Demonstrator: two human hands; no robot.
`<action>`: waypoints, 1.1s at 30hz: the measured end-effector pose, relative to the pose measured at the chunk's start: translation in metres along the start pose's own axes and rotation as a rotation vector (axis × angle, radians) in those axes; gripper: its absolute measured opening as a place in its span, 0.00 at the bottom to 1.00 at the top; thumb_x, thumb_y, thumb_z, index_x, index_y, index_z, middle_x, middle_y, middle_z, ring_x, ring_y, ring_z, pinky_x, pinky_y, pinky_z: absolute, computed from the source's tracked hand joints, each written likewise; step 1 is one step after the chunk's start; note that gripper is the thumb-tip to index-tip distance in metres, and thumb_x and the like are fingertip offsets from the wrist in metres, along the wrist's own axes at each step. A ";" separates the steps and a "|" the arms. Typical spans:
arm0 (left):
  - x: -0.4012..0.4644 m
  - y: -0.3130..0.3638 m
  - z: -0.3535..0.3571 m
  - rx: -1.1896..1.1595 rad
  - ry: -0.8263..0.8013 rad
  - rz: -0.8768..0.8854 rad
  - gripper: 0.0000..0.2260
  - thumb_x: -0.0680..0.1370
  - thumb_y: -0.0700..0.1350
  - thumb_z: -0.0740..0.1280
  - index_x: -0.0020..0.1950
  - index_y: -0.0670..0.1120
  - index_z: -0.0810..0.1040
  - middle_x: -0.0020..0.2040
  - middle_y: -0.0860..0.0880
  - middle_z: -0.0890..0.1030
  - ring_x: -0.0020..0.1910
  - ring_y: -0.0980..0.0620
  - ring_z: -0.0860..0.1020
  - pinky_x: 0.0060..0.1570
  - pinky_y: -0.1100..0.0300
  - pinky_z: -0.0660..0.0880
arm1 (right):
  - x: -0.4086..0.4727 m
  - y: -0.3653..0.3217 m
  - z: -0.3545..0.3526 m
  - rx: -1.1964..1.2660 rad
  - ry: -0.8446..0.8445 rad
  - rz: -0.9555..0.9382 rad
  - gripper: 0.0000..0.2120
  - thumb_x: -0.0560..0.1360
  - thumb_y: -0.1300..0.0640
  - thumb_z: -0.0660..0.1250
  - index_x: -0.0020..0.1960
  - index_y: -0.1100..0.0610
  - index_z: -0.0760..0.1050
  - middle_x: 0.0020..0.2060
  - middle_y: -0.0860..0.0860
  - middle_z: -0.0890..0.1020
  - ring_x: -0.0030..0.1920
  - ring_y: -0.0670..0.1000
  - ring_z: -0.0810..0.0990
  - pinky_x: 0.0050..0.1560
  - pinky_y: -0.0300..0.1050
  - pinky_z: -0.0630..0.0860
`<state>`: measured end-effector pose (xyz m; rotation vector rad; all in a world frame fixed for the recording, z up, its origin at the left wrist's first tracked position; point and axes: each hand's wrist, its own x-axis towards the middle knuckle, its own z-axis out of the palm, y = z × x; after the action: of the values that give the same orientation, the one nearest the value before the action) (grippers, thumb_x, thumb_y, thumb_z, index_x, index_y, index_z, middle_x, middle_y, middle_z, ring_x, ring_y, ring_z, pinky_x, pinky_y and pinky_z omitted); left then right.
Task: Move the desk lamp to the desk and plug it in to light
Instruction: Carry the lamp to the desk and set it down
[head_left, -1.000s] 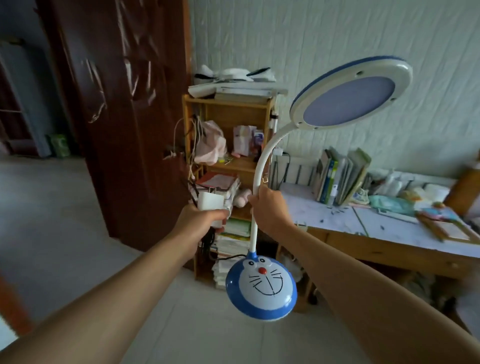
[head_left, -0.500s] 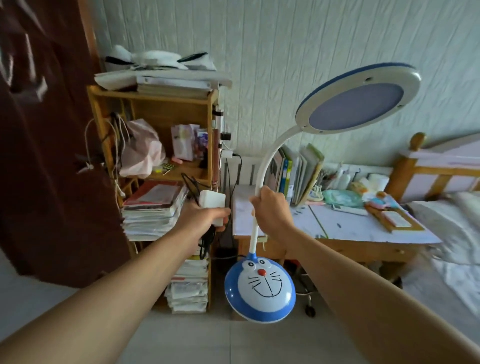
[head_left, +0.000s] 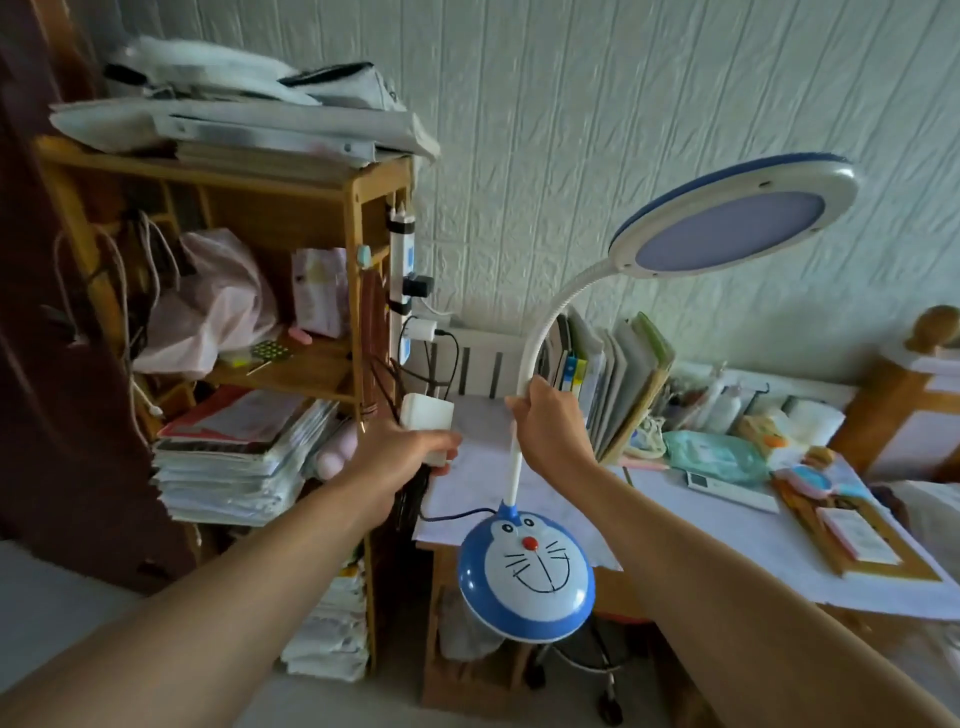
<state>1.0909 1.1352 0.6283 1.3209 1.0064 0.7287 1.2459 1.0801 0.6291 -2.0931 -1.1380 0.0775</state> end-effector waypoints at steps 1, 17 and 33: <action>0.009 0.000 0.007 0.006 0.013 -0.001 0.08 0.69 0.39 0.74 0.39 0.44 0.75 0.33 0.47 0.81 0.19 0.62 0.77 0.15 0.72 0.66 | 0.011 0.007 0.003 -0.003 -0.004 0.000 0.12 0.78 0.53 0.59 0.38 0.57 0.67 0.31 0.49 0.71 0.30 0.47 0.70 0.27 0.42 0.65; 0.207 -0.011 0.035 0.237 -0.124 0.009 0.11 0.65 0.43 0.77 0.38 0.50 0.76 0.39 0.50 0.81 0.40 0.53 0.80 0.43 0.58 0.77 | 0.170 0.062 0.082 0.020 -0.024 0.085 0.10 0.78 0.55 0.58 0.42 0.60 0.69 0.34 0.54 0.75 0.33 0.53 0.73 0.34 0.47 0.71; 0.322 -0.042 0.072 0.258 -0.061 -0.133 0.22 0.67 0.44 0.77 0.58 0.45 0.75 0.43 0.51 0.79 0.40 0.58 0.75 0.32 0.67 0.68 | 0.286 0.117 0.156 0.048 -0.097 0.162 0.09 0.78 0.54 0.59 0.43 0.58 0.68 0.29 0.46 0.70 0.28 0.45 0.70 0.24 0.37 0.60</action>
<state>1.2856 1.3857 0.5278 1.4720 1.1549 0.4661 1.4418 1.3446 0.5224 -2.1545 -1.0107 0.2840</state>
